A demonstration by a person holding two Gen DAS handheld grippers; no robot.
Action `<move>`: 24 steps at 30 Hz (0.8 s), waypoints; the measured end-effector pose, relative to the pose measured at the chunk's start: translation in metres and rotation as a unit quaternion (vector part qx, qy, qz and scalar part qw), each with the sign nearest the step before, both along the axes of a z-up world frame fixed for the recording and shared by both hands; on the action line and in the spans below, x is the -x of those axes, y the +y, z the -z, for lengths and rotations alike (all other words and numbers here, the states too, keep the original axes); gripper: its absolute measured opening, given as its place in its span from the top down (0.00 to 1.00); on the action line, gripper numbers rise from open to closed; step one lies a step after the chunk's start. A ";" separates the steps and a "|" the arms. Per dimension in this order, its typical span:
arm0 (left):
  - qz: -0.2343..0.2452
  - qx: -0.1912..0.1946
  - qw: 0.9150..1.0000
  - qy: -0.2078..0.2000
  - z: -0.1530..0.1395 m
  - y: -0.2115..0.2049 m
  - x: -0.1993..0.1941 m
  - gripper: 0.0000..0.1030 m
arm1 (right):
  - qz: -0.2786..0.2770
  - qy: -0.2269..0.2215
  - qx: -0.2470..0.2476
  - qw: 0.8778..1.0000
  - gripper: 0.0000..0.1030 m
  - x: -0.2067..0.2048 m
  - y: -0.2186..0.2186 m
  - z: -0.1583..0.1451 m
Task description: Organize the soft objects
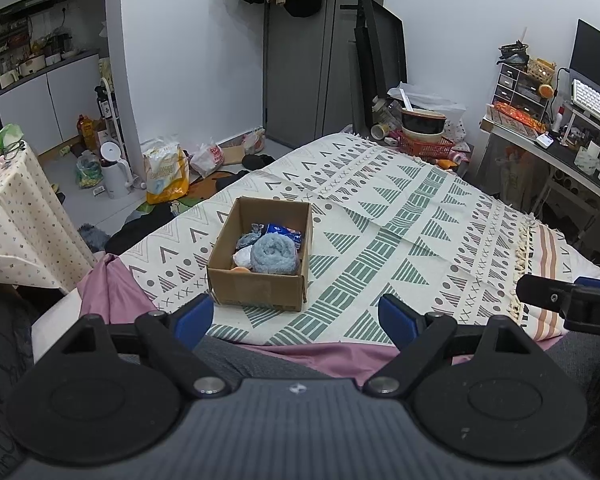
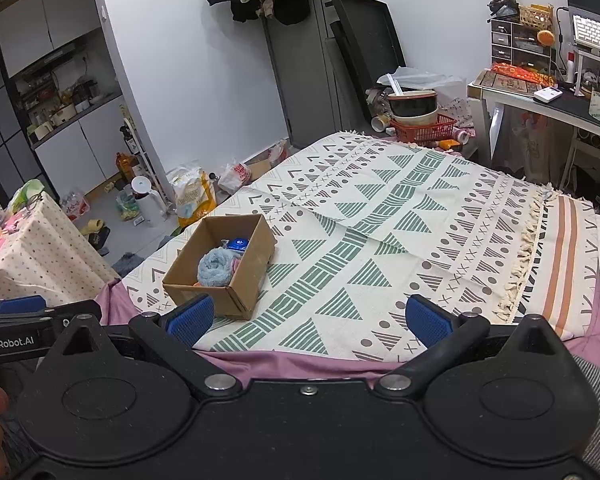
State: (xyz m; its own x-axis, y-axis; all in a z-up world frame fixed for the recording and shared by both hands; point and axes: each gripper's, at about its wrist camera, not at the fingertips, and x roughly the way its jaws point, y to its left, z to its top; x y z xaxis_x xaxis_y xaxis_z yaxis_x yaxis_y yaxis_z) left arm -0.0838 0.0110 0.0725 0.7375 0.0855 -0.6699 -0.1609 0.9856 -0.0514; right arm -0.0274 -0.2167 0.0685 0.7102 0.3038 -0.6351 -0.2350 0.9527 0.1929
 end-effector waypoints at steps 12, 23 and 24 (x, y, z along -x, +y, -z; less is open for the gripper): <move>0.001 -0.001 1.000 0.001 -0.002 -0.002 0.000 0.14 | -0.001 0.000 0.000 1.000 0.00 0.000 0.000 0.000; 0.000 0.000 1.000 0.003 0.002 -0.003 -0.002 0.14 | -0.002 0.000 0.000 1.000 0.00 0.000 0.000 0.001; 0.000 0.000 1.000 0.003 0.002 -0.003 -0.002 0.14 | -0.001 0.000 0.000 1.000 0.00 0.000 0.000 0.000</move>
State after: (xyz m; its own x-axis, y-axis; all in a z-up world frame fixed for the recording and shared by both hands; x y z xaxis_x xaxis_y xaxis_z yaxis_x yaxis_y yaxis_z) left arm -0.0821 0.0083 0.0701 0.7338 0.0850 -0.6741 -0.1605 0.9858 -0.0504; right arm -0.0274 -0.2169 0.0681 0.7096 0.3058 -0.6348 -0.2377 0.9520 0.1928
